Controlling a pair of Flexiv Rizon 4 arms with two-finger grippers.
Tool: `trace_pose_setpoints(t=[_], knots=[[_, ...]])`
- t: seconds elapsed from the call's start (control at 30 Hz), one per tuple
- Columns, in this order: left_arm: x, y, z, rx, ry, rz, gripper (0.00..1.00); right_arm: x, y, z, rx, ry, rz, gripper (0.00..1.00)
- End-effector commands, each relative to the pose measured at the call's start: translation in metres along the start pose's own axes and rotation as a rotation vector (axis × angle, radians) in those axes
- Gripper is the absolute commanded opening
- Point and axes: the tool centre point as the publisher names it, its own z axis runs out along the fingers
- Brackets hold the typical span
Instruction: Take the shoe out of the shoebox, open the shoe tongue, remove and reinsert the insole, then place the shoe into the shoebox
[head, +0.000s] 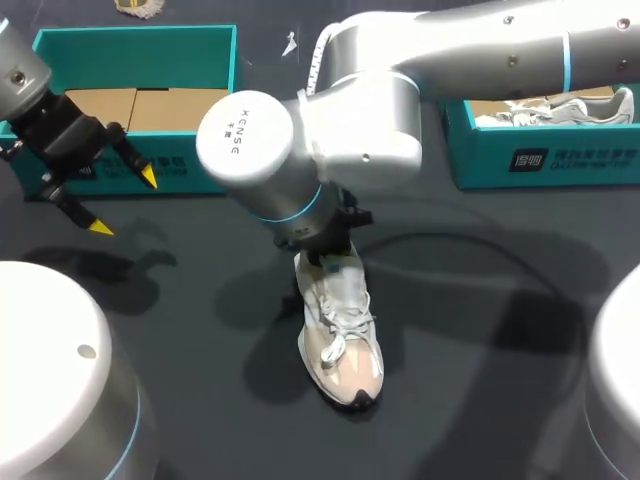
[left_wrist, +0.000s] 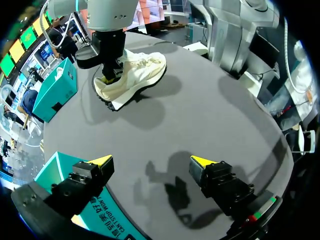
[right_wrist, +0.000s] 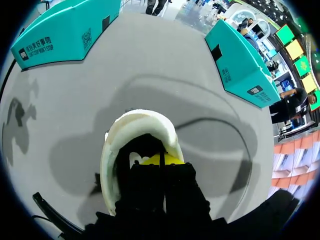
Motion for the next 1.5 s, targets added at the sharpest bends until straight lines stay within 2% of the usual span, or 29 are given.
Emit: trace_pose_setpoints(t=[0.03,0.17,0.27,0.43,0.63,0.83,0.9,1.0,1.27,1.4,1.5], knots=[[0.001,0.000,0.000,-0.002,0.000,0.001,1.00,0.001,-0.004,0.002,-0.012,0.009,-0.002,0.00],[0.001,0.000,0.000,-0.002,0.000,0.001,1.00,-0.004,-0.009,-0.012,-0.062,-0.026,0.017,0.00],[0.001,0.000,0.000,-0.002,0.000,0.001,1.00,-0.004,-0.010,-0.014,-0.077,-0.073,0.020,0.00],[0.001,0.000,0.000,-0.002,0.000,0.001,1.00,-0.003,-0.011,0.008,-0.029,-0.122,0.016,0.00],[0.001,0.000,0.000,-0.002,0.000,0.001,1.00,0.001,-0.013,0.034,0.042,-0.096,0.008,0.00],[0.001,0.000,0.000,-0.002,0.000,0.001,1.00,0.007,-0.016,0.048,0.098,-0.038,0.004,0.00],[0.001,0.000,0.000,-0.002,0.000,0.001,1.00,0.009,-0.018,0.046,0.103,-0.009,-0.003,0.00],[0.001,0.000,0.000,-0.002,0.000,0.001,1.00,0.010,-0.018,0.031,0.082,0.018,-0.012,0.00],[0.001,0.000,0.000,-0.002,0.000,0.001,1.00,0.000,-0.014,-0.010,-0.024,0.054,0.006,0.00],[0.001,0.000,0.000,-0.002,0.000,0.001,1.00,0.001,-0.011,-0.013,-0.057,0.036,0.005,0.00],[0.001,0.000,0.000,-0.002,0.000,0.001,1.00,0.003,-0.009,-0.005,-0.051,0.020,-0.002,0.00]])
